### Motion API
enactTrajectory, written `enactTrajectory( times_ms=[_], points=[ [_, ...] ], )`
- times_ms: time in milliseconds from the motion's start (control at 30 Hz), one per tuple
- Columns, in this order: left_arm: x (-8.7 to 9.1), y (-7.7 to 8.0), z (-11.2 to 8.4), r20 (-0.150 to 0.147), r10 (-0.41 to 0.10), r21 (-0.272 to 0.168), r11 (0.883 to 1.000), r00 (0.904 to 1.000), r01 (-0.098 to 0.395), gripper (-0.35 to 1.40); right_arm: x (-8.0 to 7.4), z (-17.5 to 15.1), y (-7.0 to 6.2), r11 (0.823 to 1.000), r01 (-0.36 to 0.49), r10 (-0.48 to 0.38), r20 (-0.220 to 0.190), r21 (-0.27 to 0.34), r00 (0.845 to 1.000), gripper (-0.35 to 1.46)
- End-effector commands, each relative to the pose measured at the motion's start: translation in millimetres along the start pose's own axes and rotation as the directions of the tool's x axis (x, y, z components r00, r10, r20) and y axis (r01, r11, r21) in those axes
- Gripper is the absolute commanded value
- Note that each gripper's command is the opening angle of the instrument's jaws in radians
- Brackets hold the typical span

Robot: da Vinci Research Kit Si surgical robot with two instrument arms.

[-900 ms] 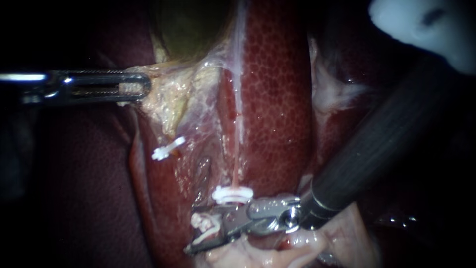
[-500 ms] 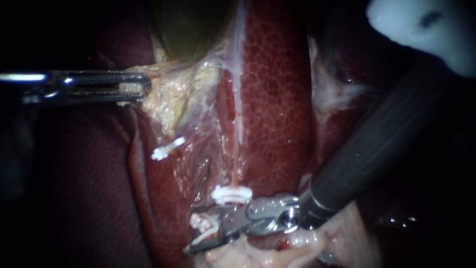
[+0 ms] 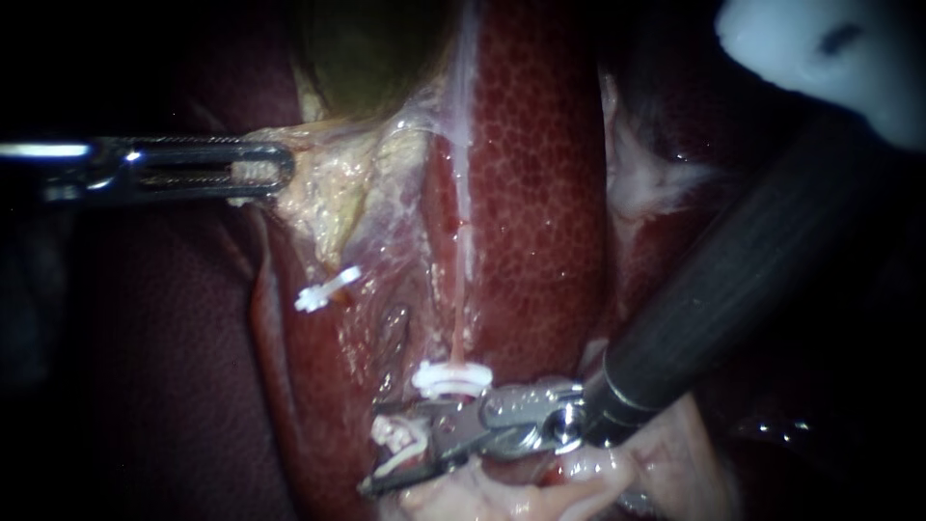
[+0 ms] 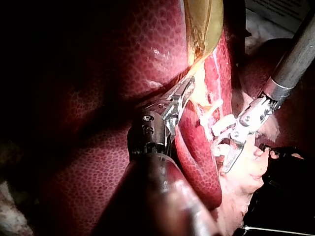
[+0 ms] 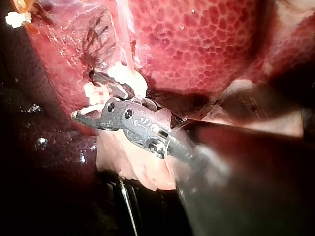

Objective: Clipping third clip right tube

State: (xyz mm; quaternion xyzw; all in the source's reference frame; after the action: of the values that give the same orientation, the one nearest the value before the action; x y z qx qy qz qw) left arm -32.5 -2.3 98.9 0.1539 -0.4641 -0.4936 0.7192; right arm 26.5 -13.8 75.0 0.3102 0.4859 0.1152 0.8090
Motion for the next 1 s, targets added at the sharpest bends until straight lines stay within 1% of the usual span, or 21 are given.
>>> enactTrajectory(
  times_ms=[33, 233, 367, 467, 633, 767, 900, 1000],
  points=[
    [0.0, 0.0, 0.0, 0.000, 0.000, 0.001, 1.000, 1.0000, 0.000, -0.10, 0.2, -0.4, -0.1, 1.000, 0.005, -0.005, -0.001, 0.002, 1.000, 0.60],
    [0.0, 0.0, -0.1, 0.000, 0.000, 0.001, 1.000, 1.0000, 0.000, -0.10, 1.1, -2.1, -0.5, 1.000, 0.005, -0.005, -0.004, 0.002, 1.000, 0.60],
    [0.0, 0.0, -0.1, 0.000, 0.000, 0.001, 1.000, 1.0000, 0.000, -0.10, 2.2, -3.7, -0.8, 1.000, 0.010, -0.010, -0.008, -0.005, 1.000, 0.60],
    [0.0, 0.1, -0.1, 0.000, 0.000, 0.001, 1.000, 1.0000, 0.000, -0.10, 3.3, -5.3, -1.0, 1.000, 0.018, -0.019, -0.012, -0.012, 1.000, 0.60],
    [0.0, 0.1, -0.1, 0.000, 0.000, 0.001, 1.000, 1.0000, 0.000, -0.10, 4.8, -7.8, -1.2, 0.999, 0.005, -0.006, -0.015, -0.033, 1.000, 0.60],
    [0.0, 0.1, -0.1, 0.000, 0.000, 0.001, 1.000, 1.0000, 0.000, -0.10, 5.9, -10.1, -1.3, 0.999, -0.007, 0.006, -0.034, -0.039, 0.999, 0.60],
    [0.0, 0.1, -0.1, 0.000, 0.000, 0.001, 1.000, 1.0000, 0.000, -0.10, 7.5, -12.8, -1.4, 0.999, -0.022, 0.020, -0.086, -0.027, 0.996, 0.60],
    [0.0, 0.1, -0.1, 0.000, 0.000, 0.001, 1.000, 1.0000, 0.000, -0.10, 8.6, -14.6, -1.6, 0.998, -0.034, 0.029, -0.099, -0.050, 0.995, 0.60]
  ],
)
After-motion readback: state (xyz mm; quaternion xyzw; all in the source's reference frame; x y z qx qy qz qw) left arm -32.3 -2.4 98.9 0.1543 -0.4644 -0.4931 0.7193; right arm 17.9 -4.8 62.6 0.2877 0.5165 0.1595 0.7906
